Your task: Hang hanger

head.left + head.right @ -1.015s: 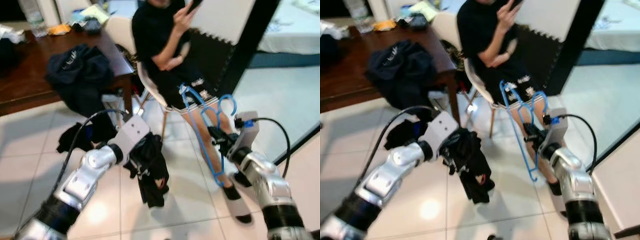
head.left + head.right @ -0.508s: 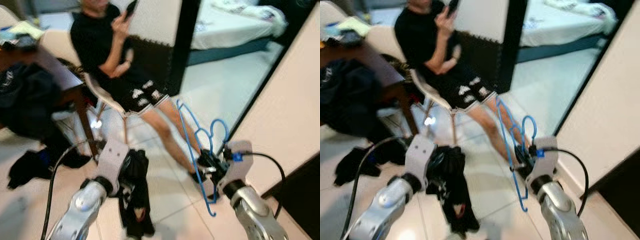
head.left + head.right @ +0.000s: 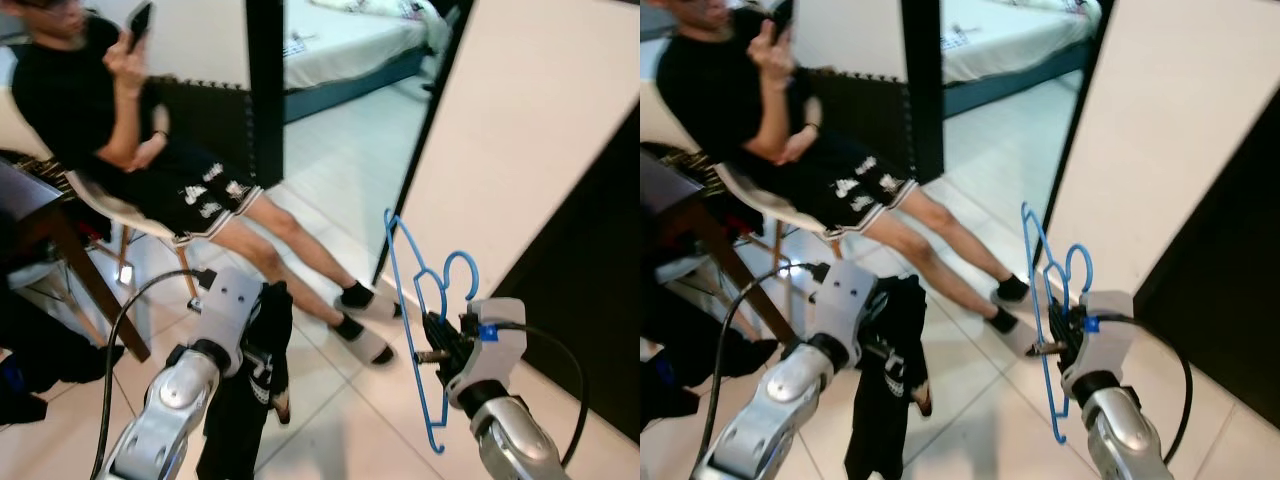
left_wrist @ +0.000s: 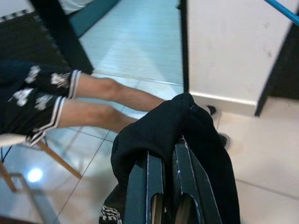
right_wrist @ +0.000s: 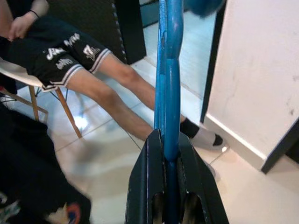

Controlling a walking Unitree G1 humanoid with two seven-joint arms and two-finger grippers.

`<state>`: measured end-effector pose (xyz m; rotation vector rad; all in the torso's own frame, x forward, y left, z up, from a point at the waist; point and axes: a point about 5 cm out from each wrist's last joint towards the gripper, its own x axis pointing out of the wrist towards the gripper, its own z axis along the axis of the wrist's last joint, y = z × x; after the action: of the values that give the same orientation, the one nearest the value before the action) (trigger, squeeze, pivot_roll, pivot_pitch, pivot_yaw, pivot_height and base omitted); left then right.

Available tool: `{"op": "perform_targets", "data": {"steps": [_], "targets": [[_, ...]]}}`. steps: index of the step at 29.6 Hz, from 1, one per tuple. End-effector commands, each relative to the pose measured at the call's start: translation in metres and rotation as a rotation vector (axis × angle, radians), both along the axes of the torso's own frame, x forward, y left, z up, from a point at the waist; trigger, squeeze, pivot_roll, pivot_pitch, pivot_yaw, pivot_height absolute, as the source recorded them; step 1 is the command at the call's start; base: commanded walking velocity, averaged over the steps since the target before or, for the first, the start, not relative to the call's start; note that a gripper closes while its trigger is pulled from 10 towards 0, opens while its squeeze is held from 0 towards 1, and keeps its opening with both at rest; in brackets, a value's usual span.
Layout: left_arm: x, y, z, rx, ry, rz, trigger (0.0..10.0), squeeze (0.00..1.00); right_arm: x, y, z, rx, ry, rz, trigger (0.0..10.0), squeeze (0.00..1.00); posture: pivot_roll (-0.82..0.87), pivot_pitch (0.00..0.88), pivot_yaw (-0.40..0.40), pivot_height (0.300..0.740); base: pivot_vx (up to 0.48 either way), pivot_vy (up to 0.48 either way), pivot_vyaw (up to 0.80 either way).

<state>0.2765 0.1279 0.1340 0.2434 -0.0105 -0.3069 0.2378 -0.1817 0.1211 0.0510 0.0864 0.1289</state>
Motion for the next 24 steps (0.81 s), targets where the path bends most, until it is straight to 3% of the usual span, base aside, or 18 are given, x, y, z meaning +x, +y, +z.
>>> {"op": "perform_targets", "data": {"steps": [1,2,6,10,14,15,17,22,24], "targets": [[0.004,-0.009,0.007,-0.004,-0.030,-0.075,10.0,0.00,0.000,-0.006,0.006,-0.012,-0.017,-0.003,10.0,0.00,0.02,0.103,0.015,0.740,0.000,0.000,-0.79],[0.007,-0.013,0.012,-0.005,-0.041,-0.141,10.0,0.00,0.001,-0.006,0.012,-0.028,-0.029,0.032,10.0,0.00,0.01,0.098,0.018,0.740,0.000,0.000,-0.78],[0.010,-0.018,0.016,-0.009,-0.046,-0.224,10.0,0.00,-0.001,-0.003,0.018,-0.034,-0.039,0.095,10.0,0.00,0.00,0.092,0.023,0.740,0.000,0.000,-0.78],[0.009,-0.025,0.018,0.050,-0.048,-0.364,10.0,0.00,-0.006,0.004,0.017,-0.065,-0.015,0.211,10.0,0.00,-0.01,0.083,0.030,0.740,0.000,0.000,-0.78],[0.008,-0.028,0.015,0.076,-0.036,-0.424,10.0,0.00,-0.007,0.004,0.014,-0.072,0.003,0.234,10.0,0.00,-0.01,0.088,0.027,0.740,0.000,0.000,-0.78],[0.004,-0.029,0.008,0.092,0.001,-0.490,10.0,0.00,-0.009,0.002,0.009,-0.071,0.024,0.233,10.0,0.00,-0.01,0.096,0.023,0.740,0.000,0.000,-0.79],[-0.001,-0.029,0.001,0.074,0.037,-0.506,10.0,0.00,-0.012,0.000,0.003,-0.054,0.048,0.213,10.0,0.00,0.00,0.108,0.018,0.740,0.000,0.000,-0.79],[-0.011,-0.024,-0.011,0.040,0.050,-0.421,10.0,0.00,-0.018,-0.004,-0.005,0.024,0.071,0.135,10.0,0.00,0.00,0.121,0.011,0.740,0.000,0.000,-0.79],[-0.016,-0.003,-0.013,-0.059,0.061,-0.238,10.0,0.00,-0.024,-0.004,-0.009,0.029,0.086,0.115,10.0,0.00,0.02,0.137,0.005,0.740,0.000,0.000,-0.79]]}}
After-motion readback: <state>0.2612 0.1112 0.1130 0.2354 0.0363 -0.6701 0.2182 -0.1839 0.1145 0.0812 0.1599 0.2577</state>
